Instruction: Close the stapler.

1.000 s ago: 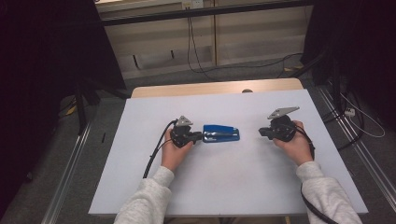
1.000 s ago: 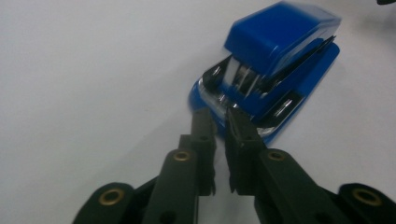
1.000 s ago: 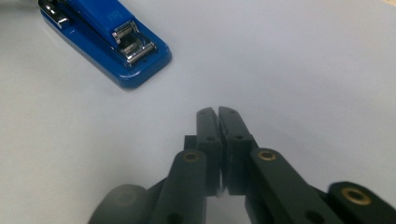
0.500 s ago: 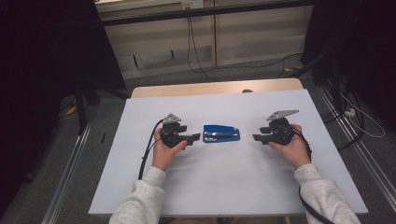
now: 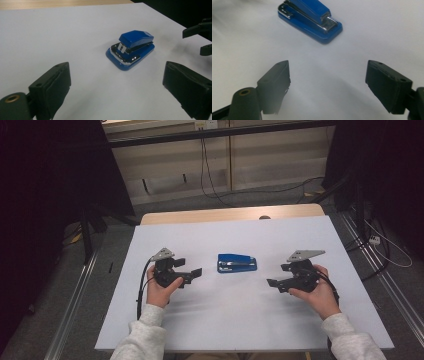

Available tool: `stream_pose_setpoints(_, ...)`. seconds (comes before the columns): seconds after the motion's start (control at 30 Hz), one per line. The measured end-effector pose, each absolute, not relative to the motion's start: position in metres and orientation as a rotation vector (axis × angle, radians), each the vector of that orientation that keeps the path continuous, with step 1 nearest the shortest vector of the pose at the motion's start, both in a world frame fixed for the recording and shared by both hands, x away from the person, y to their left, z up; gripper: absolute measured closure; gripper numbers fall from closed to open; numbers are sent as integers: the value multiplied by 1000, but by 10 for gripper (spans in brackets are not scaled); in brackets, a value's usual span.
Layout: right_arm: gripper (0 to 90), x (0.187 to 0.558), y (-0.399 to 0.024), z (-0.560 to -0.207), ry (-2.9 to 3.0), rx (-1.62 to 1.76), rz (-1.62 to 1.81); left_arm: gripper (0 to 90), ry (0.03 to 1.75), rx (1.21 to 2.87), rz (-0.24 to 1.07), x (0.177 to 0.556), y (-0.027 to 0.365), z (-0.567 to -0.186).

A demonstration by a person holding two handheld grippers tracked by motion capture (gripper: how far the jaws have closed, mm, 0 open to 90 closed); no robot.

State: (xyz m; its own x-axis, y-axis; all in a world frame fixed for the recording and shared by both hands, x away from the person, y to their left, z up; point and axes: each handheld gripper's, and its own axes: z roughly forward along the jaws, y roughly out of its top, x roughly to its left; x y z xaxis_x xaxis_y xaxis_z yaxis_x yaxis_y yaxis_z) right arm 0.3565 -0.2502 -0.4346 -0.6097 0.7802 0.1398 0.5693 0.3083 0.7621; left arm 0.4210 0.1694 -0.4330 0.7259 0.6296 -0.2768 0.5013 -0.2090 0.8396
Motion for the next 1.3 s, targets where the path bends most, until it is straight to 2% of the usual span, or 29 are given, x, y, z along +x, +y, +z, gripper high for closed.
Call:
stream_pose_setpoints(0.57, 111, 333, -255, -435, 2360, 1203, 1150, 67, 825, 1898, 191, 385, 193, -432)
stream_pose_setpoints(1.3, 95, 303, -257, -436, 2401, 1165, 1116, 70, 865, 1925, 226, 351, 236, -436)
